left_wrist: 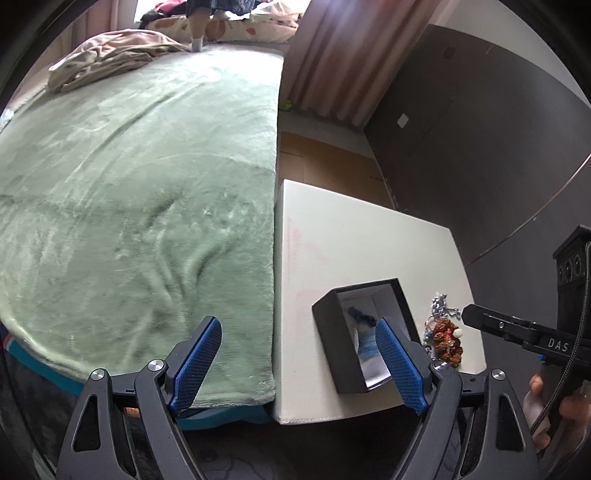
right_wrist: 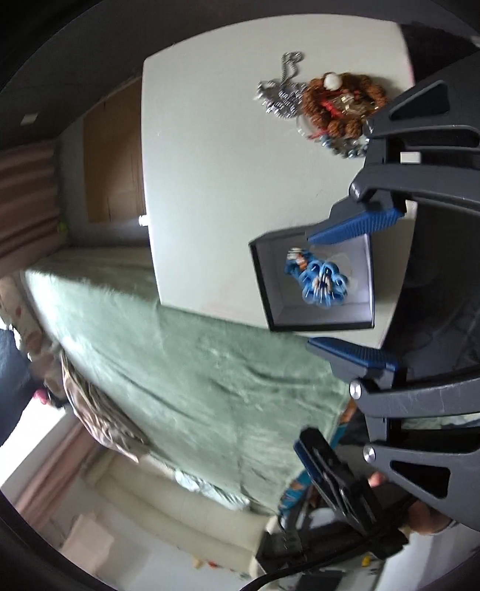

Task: Organize jewelry
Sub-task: 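Grasp the blue flower brooch with the right gripper and place it in the black box, then grasp the silver chain with the left gripper and lift it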

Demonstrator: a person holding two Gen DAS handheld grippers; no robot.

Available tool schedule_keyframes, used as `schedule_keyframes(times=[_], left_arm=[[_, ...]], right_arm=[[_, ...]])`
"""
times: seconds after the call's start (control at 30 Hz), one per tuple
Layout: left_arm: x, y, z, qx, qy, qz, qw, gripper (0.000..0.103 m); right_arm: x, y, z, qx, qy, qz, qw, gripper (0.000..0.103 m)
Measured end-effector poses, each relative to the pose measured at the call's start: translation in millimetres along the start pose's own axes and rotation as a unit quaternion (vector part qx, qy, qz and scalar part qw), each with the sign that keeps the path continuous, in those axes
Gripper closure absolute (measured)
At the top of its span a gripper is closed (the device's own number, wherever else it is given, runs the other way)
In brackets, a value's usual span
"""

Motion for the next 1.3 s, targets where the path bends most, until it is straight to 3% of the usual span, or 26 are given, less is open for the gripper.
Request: schedule_keyframes(times=[0.17, 0.4, 0.63, 0.8, 0.93, 1.1, 1.3], left_arm=[[-8.7, 0.6, -20.0, -0.022, -0.026, 0.012, 0.9994, 0.017], [-43.8, -2.6, -77.7, -0.072, -0.050, 0.043, 0.9953, 0.017], [-76.2, -5.9, -130.9, -0.104, -0.086, 0.070, 0.9884, 0.017], [-103.6, -1.2, -156.3, -0.118, -0.088, 0.089, 0.9851, 0.021], [-132.2, 2.7, -173.4, -0.131, -0.082, 0.116, 0.9811, 0.032], [-168.1, 3.2, -192.5, -0.149, -0.076, 0.145, 0.9752, 0.034], [-212.2, 1.5, -202.7, -0.158, -0.061, 0.182, 0.9686, 0.045]], right_arm=[[24.9, -16.0, -23.2, -0.015, -0.030, -0.020, 0.999, 0.036], [65.8, -42.3, -106.0, -0.098, -0.067, -0.044, 0.992, 0.034], [71.8, -54.2, -160.8, -0.142, -0.102, -0.037, 0.984, 0.034], [64.8, -56.5, -188.5, -0.168, -0.096, -0.036, 0.980, 0.034], [56.1, -59.6, -208.7, -0.185, -0.096, -0.032, 0.978, 0.034], [47.2, -60.1, -232.0, -0.204, -0.094, -0.025, 0.974, 0.034], [34.4, -57.0, -247.7, -0.215, -0.093, -0.019, 0.972, 0.034]])
Point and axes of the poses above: each gripper's, at about its wrist camera, not at the fingertips, and x roughly against the way its jaws point, z to its left, y to its top, the point moved 2 cm from there along -x, roughly the way its jaws point, and after that the axes turned 12 degrees about -y, right-handed, at the moved point
